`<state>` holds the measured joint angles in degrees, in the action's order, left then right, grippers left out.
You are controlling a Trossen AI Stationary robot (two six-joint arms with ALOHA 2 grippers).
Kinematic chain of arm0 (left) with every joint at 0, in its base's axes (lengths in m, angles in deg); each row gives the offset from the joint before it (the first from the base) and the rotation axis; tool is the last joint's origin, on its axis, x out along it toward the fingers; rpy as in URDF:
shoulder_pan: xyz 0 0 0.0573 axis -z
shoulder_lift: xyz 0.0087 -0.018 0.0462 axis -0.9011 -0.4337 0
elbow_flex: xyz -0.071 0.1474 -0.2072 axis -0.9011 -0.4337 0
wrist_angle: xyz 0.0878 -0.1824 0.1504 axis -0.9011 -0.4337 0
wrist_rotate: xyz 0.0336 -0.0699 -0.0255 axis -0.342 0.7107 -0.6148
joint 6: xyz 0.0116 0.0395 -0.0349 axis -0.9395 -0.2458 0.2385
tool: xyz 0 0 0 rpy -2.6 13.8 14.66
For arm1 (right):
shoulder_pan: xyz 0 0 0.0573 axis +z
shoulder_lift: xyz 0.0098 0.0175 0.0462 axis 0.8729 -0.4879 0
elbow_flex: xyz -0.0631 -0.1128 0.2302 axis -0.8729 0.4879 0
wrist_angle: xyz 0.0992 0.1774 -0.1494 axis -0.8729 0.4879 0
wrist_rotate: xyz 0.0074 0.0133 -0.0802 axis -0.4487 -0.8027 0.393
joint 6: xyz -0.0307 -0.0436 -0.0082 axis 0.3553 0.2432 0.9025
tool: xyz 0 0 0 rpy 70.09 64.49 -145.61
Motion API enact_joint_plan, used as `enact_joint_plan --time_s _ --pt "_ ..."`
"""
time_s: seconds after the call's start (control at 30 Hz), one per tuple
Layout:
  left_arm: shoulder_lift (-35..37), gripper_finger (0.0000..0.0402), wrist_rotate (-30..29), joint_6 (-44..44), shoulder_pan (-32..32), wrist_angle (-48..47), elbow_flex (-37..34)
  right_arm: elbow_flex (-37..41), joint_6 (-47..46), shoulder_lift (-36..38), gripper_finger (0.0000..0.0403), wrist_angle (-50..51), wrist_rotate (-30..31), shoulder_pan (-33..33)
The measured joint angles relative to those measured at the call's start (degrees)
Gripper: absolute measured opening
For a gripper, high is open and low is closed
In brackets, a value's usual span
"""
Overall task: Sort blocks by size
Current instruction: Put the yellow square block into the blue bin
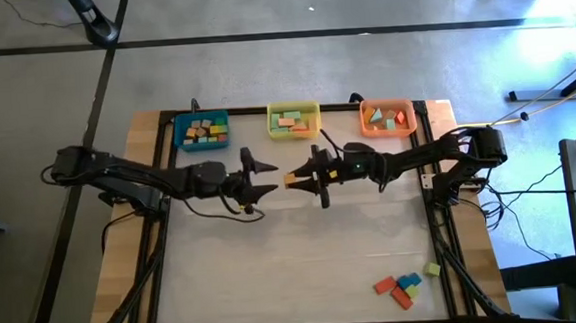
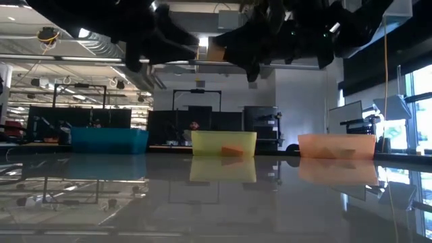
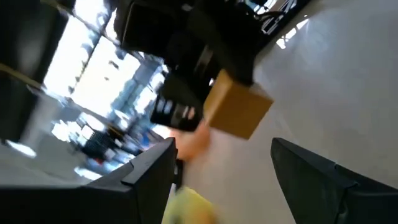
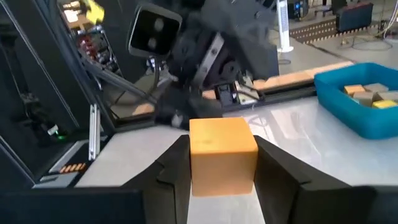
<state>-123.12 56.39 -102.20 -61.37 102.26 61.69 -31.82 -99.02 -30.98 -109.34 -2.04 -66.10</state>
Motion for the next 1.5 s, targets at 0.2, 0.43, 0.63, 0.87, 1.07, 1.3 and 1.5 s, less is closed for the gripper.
enact_joint_plan --time_s 0.2,0.43,0.63,0.87,1.07,1.3,1.5 --pt "-5.96 0.0250 -0.02 -8.98 1.26 10.11 0.02 -1.52 -3.19 -0.93 0.0133 -0.80 -0.04 0.05" --pt "-10.03 0.0250 -1.17 -16.73 2.82 17.36 0.02 -3.78 -4.72 -4.12 0.0133 -0.70 -2.36 0.09" --pt "-10.08 0.0250 -2.23 -14.56 2.13 16.62 0.02 -3.78 -4.75 -4.13 0.0133 -1.57 -3.07 0.09" --pt "-10.08 0.0203 -2.21 -13.07 1.82 16.53 0.02 -3.80 -5.12 -4.13 0.0133 -2.11 -2.99 0.09" --pt "-10.08 0.0119 -2.38 -13.51 2.00 16.31 0.02 -3.82 -6.48 -4.13 0.0134 -2.20 -2.57 0.09" --pt "-10.08 0.0116 -2.36 -12.83 2.00 16.35 0.00 -3.82 -6.23 -4.13 0.0159 -2.01 -0.77 0.11" --pt "-10.07 0.0117 -2.33 -8.42 2.00 16.73 0.00 -3.85 -5.51 -3.85 0.0237 -1.16 -0.52 0.01"
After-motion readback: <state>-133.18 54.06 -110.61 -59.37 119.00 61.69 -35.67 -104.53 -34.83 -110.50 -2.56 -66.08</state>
